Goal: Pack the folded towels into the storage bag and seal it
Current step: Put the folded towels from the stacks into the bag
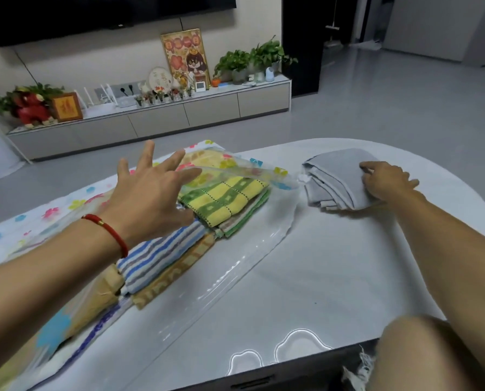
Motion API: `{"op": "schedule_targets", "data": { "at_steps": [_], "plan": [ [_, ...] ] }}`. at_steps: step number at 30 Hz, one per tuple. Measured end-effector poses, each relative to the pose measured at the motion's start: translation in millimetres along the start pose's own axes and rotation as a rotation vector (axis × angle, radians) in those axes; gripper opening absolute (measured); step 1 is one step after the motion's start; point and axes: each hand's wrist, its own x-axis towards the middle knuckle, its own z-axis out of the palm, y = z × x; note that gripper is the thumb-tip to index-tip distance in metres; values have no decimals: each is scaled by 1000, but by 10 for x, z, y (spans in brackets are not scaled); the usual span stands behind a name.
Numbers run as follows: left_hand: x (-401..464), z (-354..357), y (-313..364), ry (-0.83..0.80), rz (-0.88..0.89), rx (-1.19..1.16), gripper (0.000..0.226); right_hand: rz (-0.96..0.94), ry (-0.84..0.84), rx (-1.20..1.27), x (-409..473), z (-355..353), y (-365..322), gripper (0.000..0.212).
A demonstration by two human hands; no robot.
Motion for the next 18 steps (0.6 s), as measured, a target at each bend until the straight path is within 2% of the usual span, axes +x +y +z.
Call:
{"op": "schedule_targets", "data": {
  "at_steps": [3, 5, 7, 10, 14, 18],
  "plan": [
    [13, 19, 3, 0, -4, -11, 84, 11, 56, 26, 30, -55, -51, 45],
    [17, 18, 15, 9, -15, -25, 84, -7, 44, 31, 18, -133, -65, 53],
    [16, 4, 27, 24, -29, -34, 82, -20, -27, 89, 10, -264, -66, 56],
    [-2, -19, 31, 50, -46, -49, 79, -37, -225, 292, 24, -463, -2, 59],
    [-54, -46, -8, 34, -72, -45, 78, 79, -467, 600, -189, -645, 166, 41],
    [-182, -87, -154, 5, -120, -45, 78, -47, -480, 816, -700, -827, 272, 37]
  ]
}}
